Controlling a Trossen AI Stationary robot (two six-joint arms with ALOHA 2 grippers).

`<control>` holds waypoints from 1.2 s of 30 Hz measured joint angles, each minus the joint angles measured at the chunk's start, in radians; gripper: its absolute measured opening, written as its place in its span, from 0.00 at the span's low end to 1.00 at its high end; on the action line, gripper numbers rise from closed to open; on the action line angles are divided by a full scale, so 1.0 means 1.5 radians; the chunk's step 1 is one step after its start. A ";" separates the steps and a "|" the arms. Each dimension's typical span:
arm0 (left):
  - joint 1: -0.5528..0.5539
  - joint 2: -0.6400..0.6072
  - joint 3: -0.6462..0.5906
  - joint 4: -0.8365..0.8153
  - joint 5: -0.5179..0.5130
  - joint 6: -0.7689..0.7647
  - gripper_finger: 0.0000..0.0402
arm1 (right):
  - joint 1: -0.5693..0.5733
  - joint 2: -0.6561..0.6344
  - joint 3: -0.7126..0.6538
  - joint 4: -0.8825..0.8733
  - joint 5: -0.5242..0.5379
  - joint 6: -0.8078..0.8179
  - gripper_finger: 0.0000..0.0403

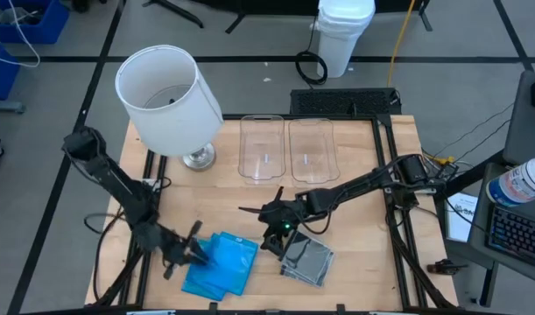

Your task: Pick & place jewel cases by type

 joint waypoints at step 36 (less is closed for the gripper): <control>-0.014 0.255 0.241 -0.288 -0.028 -0.194 0.17 | -0.003 0.079 0.001 0.044 0.003 0.096 0.59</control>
